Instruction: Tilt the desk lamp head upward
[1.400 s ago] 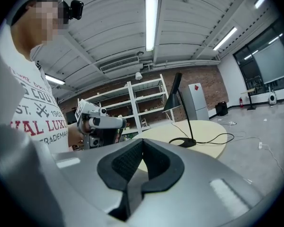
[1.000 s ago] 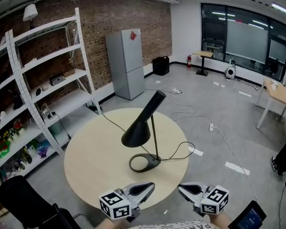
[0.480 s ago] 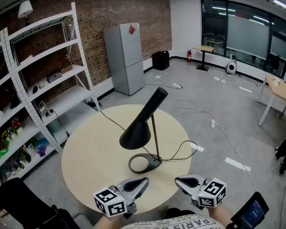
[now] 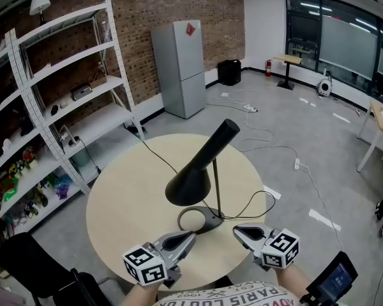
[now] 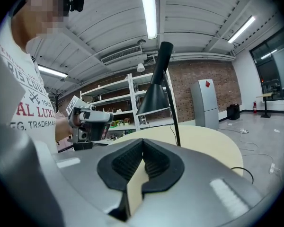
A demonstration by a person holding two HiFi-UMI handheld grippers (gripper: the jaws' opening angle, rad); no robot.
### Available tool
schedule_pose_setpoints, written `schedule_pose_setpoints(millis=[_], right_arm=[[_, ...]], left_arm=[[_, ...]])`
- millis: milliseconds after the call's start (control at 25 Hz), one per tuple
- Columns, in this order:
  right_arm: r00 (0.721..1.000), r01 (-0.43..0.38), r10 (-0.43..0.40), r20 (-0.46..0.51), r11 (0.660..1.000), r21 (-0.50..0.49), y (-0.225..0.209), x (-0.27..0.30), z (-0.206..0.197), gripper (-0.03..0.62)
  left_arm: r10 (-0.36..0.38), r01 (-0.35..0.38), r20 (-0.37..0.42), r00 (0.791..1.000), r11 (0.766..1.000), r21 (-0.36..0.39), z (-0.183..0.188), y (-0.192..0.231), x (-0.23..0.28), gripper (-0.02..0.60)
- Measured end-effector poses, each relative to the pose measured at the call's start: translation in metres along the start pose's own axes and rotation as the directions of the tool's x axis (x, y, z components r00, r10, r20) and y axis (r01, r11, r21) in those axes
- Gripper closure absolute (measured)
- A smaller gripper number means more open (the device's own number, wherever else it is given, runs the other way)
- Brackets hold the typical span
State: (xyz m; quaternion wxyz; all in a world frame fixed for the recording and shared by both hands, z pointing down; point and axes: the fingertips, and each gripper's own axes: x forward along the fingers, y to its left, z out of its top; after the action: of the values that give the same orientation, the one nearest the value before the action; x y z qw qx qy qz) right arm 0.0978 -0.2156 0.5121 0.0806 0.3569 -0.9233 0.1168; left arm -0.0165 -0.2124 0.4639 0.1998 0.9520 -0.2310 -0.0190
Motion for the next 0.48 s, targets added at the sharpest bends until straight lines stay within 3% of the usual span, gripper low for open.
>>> schedule_pose_setpoints(millis=[480], right_arm=[[0.999, 0.019, -0.022, -0.041, 0.997, -0.072, -0.067, 0.071, 0.014, 0.506]], left_arm=[[0.061, -0.061, -0.006, 0.998, 0.997, -0.036, 0.007, 0.040, 0.006, 0.583]])
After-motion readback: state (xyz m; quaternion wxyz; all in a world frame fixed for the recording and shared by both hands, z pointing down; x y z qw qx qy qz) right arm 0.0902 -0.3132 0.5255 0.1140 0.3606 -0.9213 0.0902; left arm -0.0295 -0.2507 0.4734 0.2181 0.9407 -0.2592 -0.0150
